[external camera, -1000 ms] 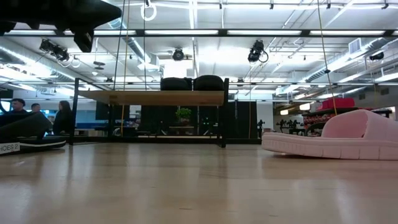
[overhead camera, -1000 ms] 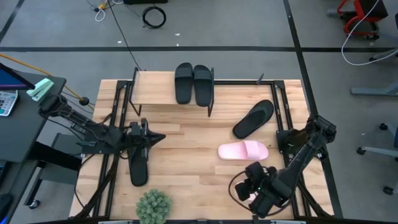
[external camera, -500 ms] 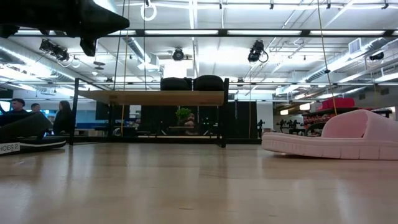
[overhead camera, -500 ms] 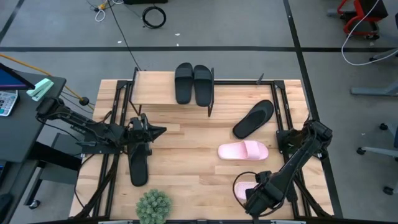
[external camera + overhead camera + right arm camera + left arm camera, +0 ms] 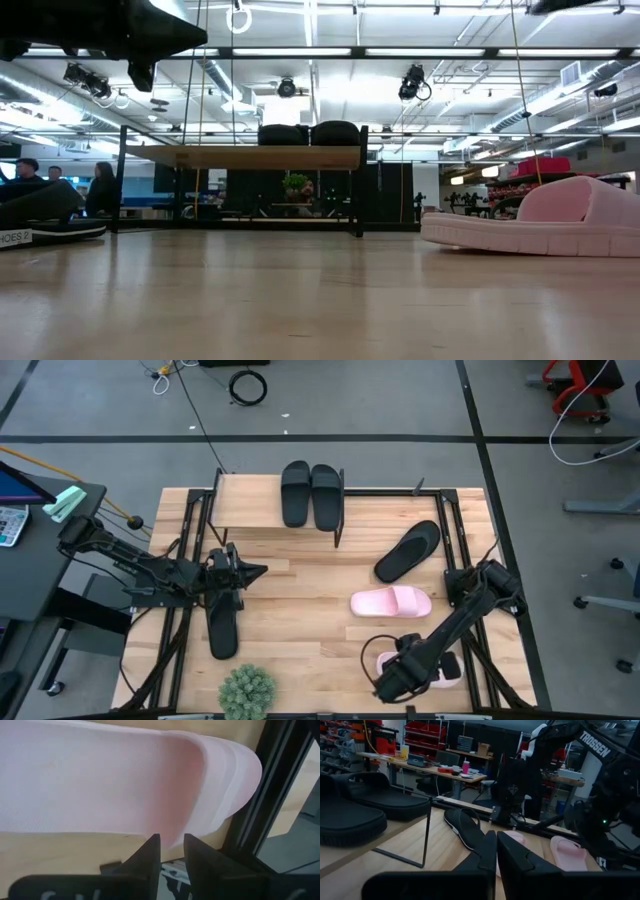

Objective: Pick and place slides into the shelf
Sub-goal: Put the bottom pink slide on the shelf

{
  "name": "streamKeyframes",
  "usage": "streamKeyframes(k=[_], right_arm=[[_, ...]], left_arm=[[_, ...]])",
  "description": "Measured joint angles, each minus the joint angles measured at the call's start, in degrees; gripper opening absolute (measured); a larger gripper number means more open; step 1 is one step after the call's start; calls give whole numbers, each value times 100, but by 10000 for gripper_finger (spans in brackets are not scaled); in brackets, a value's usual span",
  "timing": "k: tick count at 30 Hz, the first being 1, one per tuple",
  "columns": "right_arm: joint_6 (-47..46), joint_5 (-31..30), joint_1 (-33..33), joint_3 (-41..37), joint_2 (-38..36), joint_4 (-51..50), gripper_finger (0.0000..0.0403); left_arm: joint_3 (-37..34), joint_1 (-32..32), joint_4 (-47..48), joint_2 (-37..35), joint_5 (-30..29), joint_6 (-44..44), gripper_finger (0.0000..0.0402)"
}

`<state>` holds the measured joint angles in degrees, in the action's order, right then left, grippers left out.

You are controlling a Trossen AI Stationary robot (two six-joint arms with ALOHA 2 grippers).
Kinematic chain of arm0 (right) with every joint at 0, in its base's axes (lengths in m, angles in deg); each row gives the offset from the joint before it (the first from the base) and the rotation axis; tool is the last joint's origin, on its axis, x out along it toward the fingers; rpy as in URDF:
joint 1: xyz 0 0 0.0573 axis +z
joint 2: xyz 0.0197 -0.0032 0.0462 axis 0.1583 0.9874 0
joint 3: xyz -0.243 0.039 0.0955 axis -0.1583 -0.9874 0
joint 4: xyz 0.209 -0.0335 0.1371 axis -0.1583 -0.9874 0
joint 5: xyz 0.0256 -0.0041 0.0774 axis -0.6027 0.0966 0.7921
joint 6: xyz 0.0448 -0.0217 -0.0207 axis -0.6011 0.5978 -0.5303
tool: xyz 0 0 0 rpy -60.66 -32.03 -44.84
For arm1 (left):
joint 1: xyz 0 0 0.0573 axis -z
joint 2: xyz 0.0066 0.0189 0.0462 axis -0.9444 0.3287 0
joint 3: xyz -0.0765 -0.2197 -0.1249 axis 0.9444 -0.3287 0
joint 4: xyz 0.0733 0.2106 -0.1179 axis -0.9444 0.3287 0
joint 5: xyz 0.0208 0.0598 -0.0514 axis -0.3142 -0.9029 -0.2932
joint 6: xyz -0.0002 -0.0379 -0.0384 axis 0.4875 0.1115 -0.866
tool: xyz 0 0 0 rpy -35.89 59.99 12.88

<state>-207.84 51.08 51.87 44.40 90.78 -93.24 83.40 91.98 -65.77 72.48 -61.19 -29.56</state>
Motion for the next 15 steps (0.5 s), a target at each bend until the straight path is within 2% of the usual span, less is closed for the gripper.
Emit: streamKeyframes(k=[15], right_arm=[[45,35,56,0,121,-551,92]], left_arm=[[0,0,2,0,-1,4,22]])
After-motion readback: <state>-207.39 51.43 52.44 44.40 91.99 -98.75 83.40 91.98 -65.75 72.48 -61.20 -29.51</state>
